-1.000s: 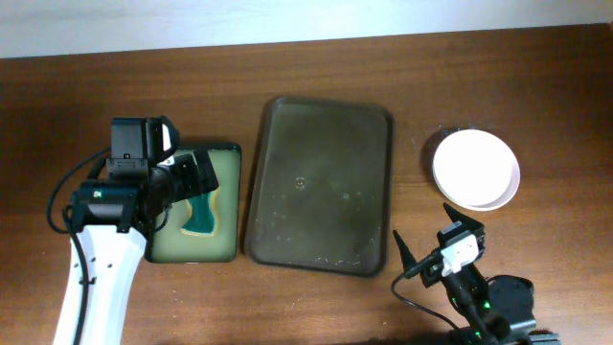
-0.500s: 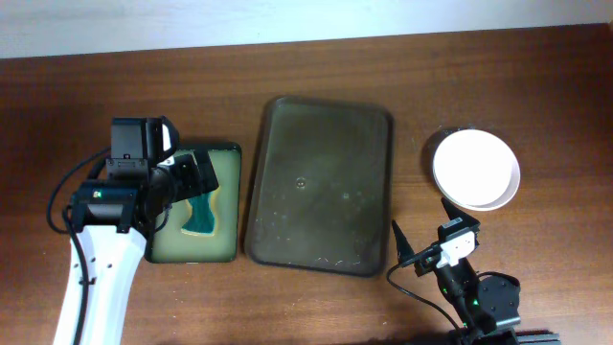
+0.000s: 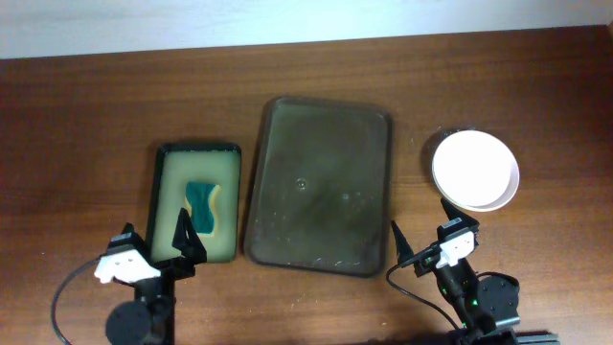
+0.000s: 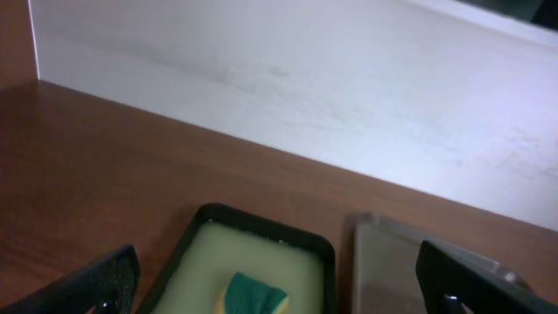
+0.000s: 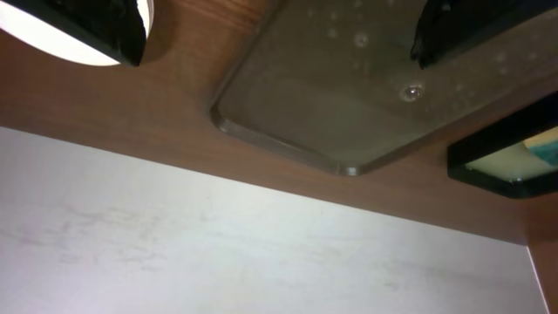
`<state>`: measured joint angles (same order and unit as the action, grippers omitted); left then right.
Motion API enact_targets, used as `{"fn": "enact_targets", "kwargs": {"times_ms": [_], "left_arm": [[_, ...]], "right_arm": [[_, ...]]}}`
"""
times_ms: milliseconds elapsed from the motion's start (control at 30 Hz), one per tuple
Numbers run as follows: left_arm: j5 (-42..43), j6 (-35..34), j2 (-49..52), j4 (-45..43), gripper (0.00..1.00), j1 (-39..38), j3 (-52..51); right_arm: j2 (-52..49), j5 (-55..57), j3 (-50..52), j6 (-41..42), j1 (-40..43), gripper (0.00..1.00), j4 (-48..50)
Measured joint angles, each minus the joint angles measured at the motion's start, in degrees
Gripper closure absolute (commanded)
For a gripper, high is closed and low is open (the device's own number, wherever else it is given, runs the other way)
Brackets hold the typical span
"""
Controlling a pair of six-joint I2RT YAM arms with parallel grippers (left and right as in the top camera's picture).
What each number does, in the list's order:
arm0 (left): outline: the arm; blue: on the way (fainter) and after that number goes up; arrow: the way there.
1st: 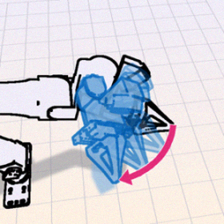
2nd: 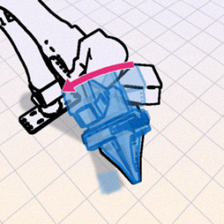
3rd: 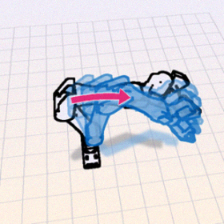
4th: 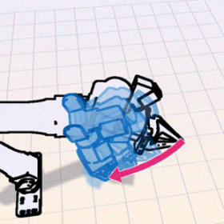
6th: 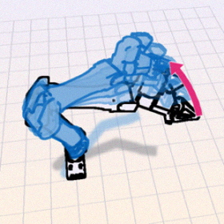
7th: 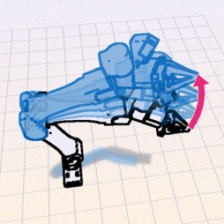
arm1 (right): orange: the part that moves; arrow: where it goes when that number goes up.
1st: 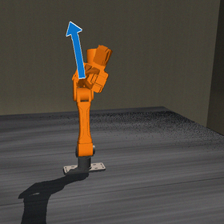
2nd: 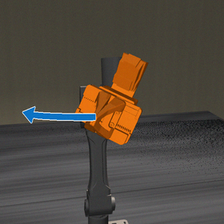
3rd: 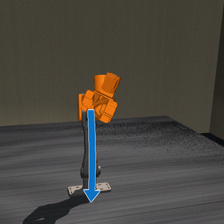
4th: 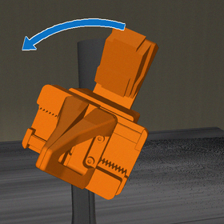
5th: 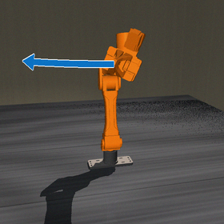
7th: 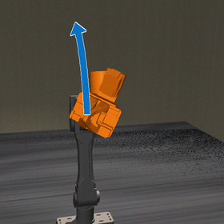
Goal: Clean dirty plates on tray and stack at the side
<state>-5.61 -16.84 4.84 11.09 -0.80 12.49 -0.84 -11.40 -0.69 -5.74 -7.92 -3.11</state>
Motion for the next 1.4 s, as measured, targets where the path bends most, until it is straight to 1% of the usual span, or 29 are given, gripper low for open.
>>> {"fn": "enact_targets", "kwargs": {"times_ms": [67,133,200,1400], "left_arm": [[0.0,1.1,-4.0,-2.3,0.01,0.0,-4.8],[0.0,2.4,-4.1,-7.0,0.01,0.0,-9.5],[0.0,3.4,-4.1,-7.1,0.01,0.0,-11.8],[0.0,3.8,-4.1,-7.1,0.01,0.0,-11.8]], "right_arm": [[0.0,0.0,0.0,0.0,0.0,0.02,-0.1],[0.0,0.0,0.0,0.0,0.0,0.02,-0.1],[0.0,0.0,0.0,0.0,0.0,0.02,-0.1],[0.0,0.0,0.0,0.0,0.0,0.02,-0.1]]}}
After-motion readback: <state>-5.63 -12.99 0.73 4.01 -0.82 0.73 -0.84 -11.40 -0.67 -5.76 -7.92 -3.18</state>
